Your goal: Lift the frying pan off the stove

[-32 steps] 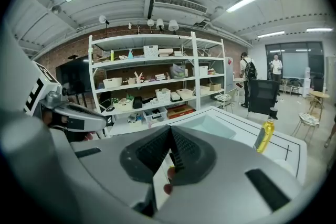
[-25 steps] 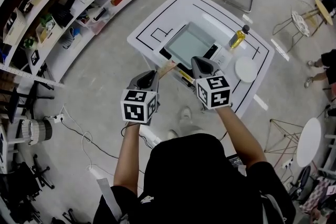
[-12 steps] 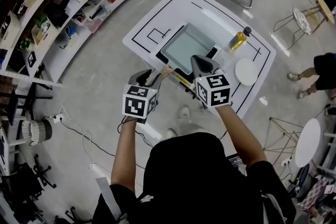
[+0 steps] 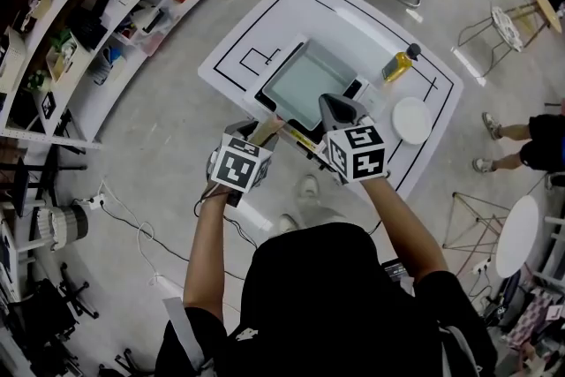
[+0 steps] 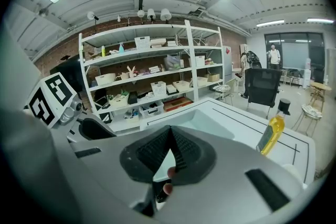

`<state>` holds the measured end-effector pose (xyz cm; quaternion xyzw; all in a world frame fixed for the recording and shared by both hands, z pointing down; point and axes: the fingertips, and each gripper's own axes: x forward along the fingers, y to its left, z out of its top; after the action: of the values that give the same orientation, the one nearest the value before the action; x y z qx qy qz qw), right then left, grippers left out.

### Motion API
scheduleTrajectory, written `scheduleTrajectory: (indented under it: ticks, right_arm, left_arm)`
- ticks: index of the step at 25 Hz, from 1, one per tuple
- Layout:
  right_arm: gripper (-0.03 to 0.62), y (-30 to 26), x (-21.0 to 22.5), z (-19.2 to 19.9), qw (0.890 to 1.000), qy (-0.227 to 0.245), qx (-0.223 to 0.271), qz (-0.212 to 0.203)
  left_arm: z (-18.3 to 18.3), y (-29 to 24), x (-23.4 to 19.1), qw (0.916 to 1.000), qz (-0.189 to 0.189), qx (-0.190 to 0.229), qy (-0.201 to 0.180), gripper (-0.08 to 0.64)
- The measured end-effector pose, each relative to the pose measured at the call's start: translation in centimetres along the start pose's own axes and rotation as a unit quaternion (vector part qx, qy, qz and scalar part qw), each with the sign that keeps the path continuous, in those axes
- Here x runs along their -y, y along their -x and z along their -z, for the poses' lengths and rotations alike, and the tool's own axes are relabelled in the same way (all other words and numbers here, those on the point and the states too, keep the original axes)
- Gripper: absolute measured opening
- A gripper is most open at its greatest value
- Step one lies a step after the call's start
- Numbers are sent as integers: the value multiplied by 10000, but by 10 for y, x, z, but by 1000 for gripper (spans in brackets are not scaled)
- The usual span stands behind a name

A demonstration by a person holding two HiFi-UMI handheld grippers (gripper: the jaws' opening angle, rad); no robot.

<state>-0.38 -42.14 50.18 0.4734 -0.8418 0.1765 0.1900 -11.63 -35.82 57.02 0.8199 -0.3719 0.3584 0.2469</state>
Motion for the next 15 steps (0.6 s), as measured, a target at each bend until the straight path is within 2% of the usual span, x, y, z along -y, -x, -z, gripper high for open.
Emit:
scheduleTrajectory:
  ticks: [4,15]
  right_arm:
    - [2,-5,6,2,10000,-44,-60,19]
    - [2,-14,13,8,9998,-109,-147,-26]
  left_arm:
    - [3,-12,2,9995,137,-248,-104,186]
    - [28,-39,-4,9951,-32,-884,-448,186]
